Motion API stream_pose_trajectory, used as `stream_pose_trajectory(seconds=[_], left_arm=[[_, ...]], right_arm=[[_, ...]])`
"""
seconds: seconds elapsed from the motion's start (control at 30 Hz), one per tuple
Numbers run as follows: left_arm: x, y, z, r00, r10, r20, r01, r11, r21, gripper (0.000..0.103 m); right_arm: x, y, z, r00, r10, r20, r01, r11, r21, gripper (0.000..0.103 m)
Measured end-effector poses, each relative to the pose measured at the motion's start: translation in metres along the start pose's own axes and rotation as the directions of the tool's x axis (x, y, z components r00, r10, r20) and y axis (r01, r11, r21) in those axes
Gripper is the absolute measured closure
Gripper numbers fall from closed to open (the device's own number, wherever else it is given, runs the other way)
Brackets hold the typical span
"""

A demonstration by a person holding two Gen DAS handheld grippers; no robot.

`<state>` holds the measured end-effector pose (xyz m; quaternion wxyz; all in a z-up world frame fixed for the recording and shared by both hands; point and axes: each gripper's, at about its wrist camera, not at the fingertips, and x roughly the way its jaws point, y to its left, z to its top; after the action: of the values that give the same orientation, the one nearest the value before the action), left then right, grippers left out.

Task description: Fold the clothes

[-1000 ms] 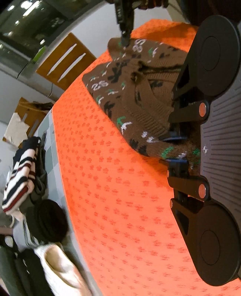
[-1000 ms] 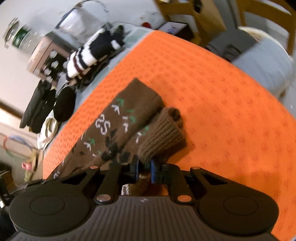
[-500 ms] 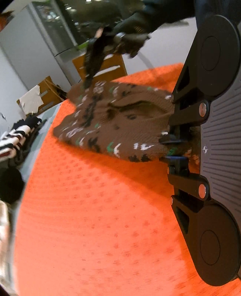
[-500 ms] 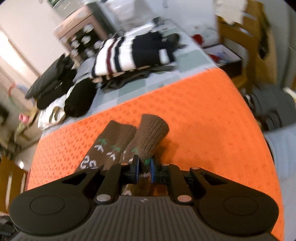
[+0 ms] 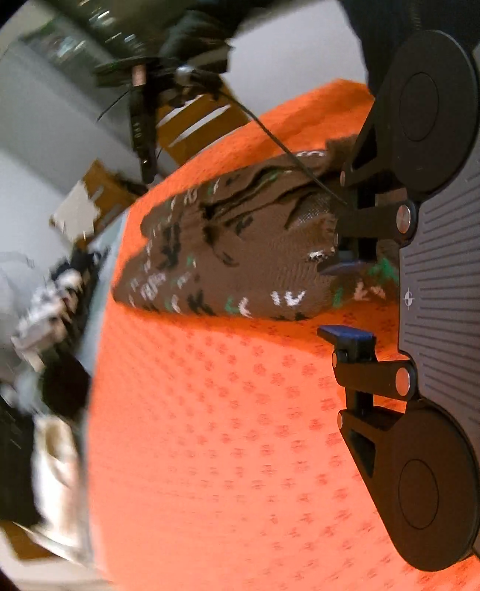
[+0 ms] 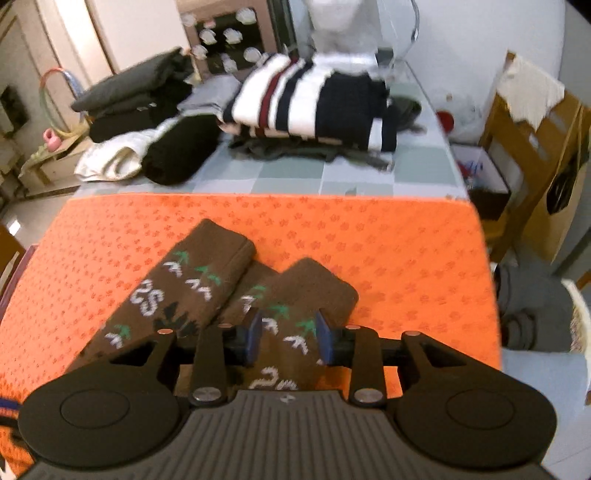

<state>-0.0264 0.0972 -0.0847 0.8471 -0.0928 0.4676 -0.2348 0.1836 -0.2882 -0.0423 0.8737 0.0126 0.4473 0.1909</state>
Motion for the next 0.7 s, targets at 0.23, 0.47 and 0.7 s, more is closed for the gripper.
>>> stream_pose_trajectory(seconds=[0.23, 0.47, 0.7], left_arm=[[-0.017, -0.018, -0.008, 0.999, 0.026, 0.02, -0.03, 0.967, 0.252, 0.067], [-0.025, -0.01, -0.007, 0.996, 0.07, 0.062, -0.087, 0.941, 0.327, 0.068], [-0.007, -0.006, 0.0, 0.992, 0.12, 0.025, -0.116, 0.852, 0.511, 0.068]], right_arm=[[-0.067, 0.042, -0.037, 0.994, 0.106, 0.014, -0.102, 0.983, -0.15, 0.064], [-0.092, 0.087, -0.102, 0.963, 0.267, -0.025, -0.264, 0.927, -0.267, 0.064], [-0.093, 0.13, -0.156, 0.964, 0.255, -0.069, -0.262, 0.891, -0.37, 0.064]])
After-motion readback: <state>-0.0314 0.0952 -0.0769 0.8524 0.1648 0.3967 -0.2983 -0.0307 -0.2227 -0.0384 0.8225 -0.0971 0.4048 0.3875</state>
